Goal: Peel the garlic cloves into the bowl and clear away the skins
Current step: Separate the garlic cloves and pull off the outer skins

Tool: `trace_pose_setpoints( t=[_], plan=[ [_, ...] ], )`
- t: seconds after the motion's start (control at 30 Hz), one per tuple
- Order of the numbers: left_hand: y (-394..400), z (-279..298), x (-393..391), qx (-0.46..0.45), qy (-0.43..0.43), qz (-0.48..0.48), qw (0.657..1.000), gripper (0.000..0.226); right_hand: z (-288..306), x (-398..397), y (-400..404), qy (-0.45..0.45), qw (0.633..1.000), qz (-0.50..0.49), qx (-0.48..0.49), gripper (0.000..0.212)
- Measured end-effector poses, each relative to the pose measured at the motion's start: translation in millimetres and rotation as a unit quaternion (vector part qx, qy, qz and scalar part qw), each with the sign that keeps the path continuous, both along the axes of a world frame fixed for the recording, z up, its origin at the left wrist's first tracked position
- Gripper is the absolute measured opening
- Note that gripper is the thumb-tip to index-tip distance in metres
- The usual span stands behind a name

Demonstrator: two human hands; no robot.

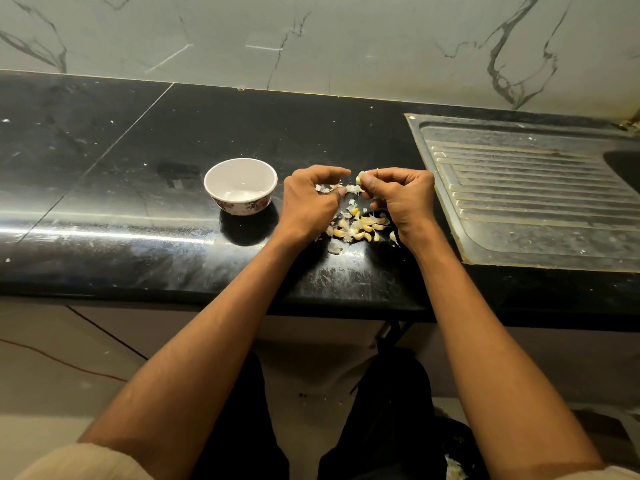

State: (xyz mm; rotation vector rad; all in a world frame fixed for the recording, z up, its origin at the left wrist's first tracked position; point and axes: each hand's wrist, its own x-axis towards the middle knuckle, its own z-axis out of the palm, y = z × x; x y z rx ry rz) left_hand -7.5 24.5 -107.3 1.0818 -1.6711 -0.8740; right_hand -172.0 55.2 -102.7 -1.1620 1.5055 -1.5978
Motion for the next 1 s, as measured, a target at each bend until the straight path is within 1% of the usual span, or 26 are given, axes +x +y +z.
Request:
trace_pose_setpoints(
  t=[0.1,0.23,0.37,0.47,0.53,0.63,0.77,1.0],
  plan=[
    [2.9,1.0,0.9,-0.022,0.01,-0.033,0.999,0.019,0.6,1.2,1.9,0.01,1.0,0.021,-0.004,0.011],
    [1.8,-0.8,1.6,-0.042,0.017,-0.024,0.999,0.012,2.3,3.8,4.4,-0.002,0.998,0.058,-0.002,0.011],
    [0.8,-2.3,1.6,-0.044,0.028,-0.012,0.999,0.009,4.0,6.4,6.1,0.009,0.997,0.072,-0.011,0.011],
    [0.7,-2.7,1.9,-0.042,0.041,-0.002,0.998,0.009,1.5,5.9,3.3,0.046,0.996,0.067,-0.029,0.004],
    [0.1,-3.6,1.8,-0.04,0.042,0.001,0.998,0.01,-1.5,3.7,1.2,0.093,0.993,0.057,-0.034,0.003],
    [-1.2,-5.0,1.7,-0.042,0.042,0.002,0.998,0.014,-5.6,2.5,-0.5,0.164,0.985,0.038,-0.046,0.011],
    [-1.7,-5.3,2.2,-0.048,0.036,0.001,0.998,0.016,-6.7,4.6,-0.7,0.208,0.976,0.019,-0.068,0.012],
    [-0.7,-4.5,1.5,-0.04,0.042,-0.005,0.998,0.015,-7.8,3.4,-1.8,0.184,0.98,0.023,-0.066,0.015]
  ],
)
